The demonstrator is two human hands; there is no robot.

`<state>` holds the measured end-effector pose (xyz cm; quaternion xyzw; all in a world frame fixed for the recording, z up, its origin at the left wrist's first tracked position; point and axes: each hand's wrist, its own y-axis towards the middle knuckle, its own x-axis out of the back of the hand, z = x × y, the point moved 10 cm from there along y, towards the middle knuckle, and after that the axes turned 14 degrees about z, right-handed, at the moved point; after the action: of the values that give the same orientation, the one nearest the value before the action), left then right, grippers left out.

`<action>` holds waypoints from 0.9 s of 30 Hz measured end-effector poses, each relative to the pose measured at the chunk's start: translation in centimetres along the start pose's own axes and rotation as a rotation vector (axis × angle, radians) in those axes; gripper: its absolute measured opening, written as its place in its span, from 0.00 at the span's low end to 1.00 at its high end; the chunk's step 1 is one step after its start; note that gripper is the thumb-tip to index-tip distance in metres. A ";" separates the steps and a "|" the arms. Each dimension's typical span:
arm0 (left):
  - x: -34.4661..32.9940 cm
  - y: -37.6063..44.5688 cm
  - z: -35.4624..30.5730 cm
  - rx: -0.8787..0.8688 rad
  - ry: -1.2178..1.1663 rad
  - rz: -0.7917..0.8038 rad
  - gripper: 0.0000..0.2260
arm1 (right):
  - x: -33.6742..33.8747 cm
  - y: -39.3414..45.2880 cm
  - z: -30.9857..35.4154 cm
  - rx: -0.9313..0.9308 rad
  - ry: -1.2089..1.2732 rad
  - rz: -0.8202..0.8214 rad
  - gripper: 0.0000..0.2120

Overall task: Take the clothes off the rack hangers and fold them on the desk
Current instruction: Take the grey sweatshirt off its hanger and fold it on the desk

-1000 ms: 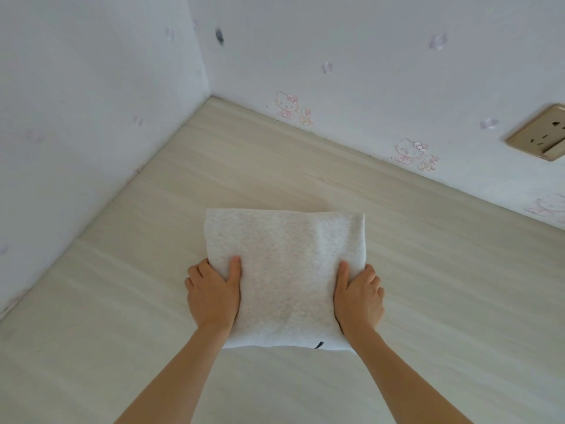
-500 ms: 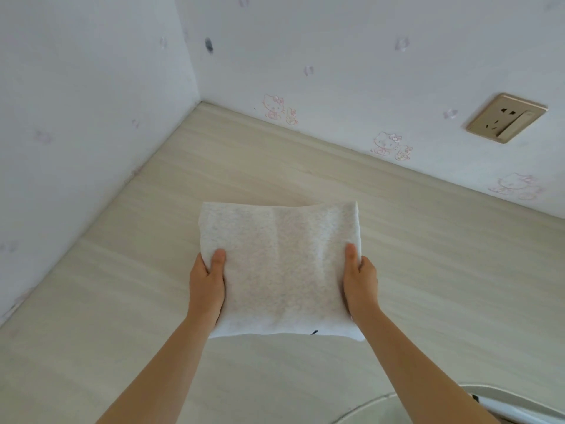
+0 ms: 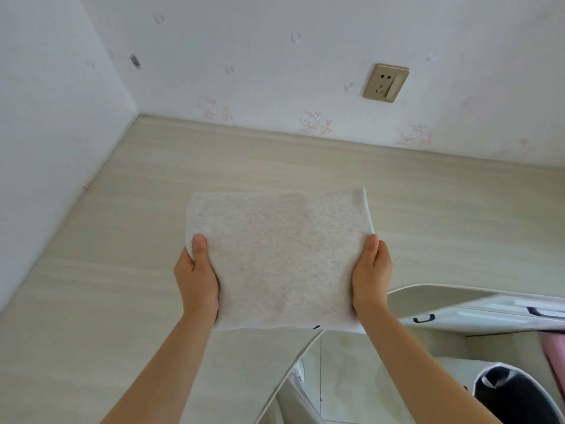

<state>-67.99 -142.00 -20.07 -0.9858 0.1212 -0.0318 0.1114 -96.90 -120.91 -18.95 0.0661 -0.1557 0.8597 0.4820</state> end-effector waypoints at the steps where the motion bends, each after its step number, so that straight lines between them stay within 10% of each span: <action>1: -0.9 -0.5 -0.2 -0.009 0.007 0.019 0.13 | 1.4 -0.6 0.0 -0.001 0.012 -0.025 0.18; 27: -41.9 -31.8 10.6 0.177 0.246 0.744 0.15 | 51.1 -17.1 -19.5 -0.251 0.176 -0.623 0.18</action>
<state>-100.22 -99.37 -24.63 -0.8501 0.4790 -0.1176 0.1843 -108.59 -64.89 -20.37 -0.0238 -0.1903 0.6477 0.7374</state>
